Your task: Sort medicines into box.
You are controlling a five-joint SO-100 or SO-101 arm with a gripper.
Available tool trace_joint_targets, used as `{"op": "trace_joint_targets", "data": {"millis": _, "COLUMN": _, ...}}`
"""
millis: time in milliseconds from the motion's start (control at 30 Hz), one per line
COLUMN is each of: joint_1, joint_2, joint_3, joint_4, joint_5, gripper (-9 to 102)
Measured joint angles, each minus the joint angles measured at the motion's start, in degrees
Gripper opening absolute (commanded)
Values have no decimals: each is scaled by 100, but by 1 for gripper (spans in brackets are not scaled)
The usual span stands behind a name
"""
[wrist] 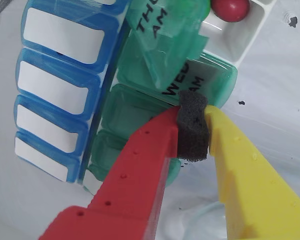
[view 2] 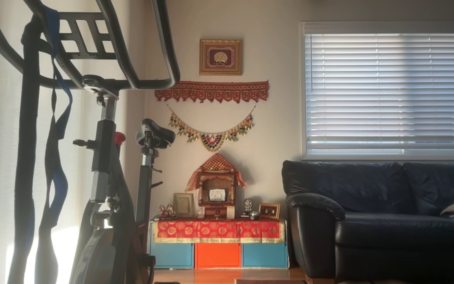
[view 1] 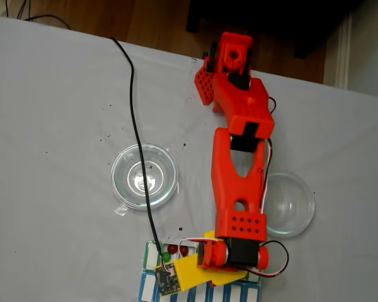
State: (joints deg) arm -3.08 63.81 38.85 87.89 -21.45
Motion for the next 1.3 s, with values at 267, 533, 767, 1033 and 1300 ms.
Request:
{"op": "trace_joint_targets", "data": {"millis": 267, "joint_1": 141, "joint_2": -105, "joint_3": -193, "joint_4": 158, "joint_5": -369, "gripper": 1}}
{"op": "trace_joint_targets", "data": {"millis": 533, "joint_1": 149, "joint_2": -413, "joint_3": -712, "joint_4": 562, "joint_5": -519, "gripper": 1}}
{"op": "trace_joint_targets", "data": {"millis": 767, "joint_1": 149, "joint_2": -1002, "joint_3": -1881, "joint_4": 1617, "joint_5": -299, "gripper": 1}}
{"op": "trace_joint_targets", "data": {"millis": 1033, "joint_1": 220, "joint_2": -1345, "joint_3": -3568, "joint_4": 1934, "joint_5": 615, "gripper": 1}}
{"op": "trace_joint_targets", "data": {"millis": 1300, "joint_1": 396, "joint_2": -1670, "joint_3": -4869, "joint_4": 1942, "joint_5": 1169, "gripper": 1}}
